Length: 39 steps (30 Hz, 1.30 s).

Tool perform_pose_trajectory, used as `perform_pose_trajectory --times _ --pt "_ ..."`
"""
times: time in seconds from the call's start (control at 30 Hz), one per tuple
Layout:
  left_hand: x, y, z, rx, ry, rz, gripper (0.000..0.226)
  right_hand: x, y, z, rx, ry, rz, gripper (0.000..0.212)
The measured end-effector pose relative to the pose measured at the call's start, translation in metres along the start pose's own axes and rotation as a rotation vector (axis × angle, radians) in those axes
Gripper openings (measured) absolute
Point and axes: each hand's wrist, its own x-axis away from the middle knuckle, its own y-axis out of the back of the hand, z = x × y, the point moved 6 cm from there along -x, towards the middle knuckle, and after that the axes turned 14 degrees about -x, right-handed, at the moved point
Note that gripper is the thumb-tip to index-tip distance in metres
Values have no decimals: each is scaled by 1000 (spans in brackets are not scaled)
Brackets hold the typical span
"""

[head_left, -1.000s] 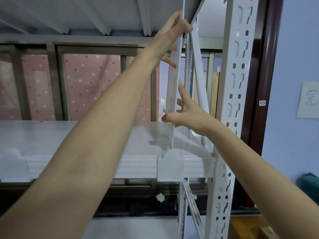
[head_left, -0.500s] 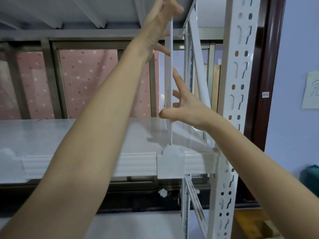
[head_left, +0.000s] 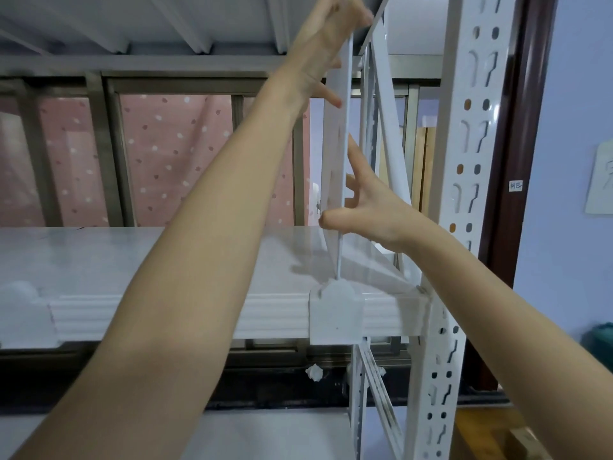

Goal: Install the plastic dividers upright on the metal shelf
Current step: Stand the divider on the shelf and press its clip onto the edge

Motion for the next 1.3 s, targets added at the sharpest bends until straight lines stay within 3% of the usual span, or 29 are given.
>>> perform_pose_trajectory --times 0.07,0.2,0.33,0.43,0.6,0.73,0.93,1.07,1.2,1.3 --pt "-2 -1 5 -29 11 12 19 0 1 1 23 -9 -13 107" --pt "-5 -5 13 -24 42 32 40 -3 0 -1 42 -38 16 109" --pt "-4 -12 8 -27 36 47 26 -4 2 -4 25 -37 25 111" --pt "-1 -14 6 -7 52 34 35 -2 4 -1 52 -19 -3 109" --pt "7 -5 15 22 48 -16 26 0 -1 0 98 -3 24 109" --pt "9 -7 20 20 -8 -3 37 6 -5 -12 48 20 36 110" --pt "10 -4 21 17 -1 -28 8 1 -3 -18 82 60 52 109" --pt "9 -3 25 1 22 -65 7 1 -3 -20 84 78 56 110" --pt "8 -4 27 36 5 -36 95 4 -5 -25 98 67 54 110" --pt "5 -8 26 21 13 28 110 6 -3 -23 111 44 29 111"
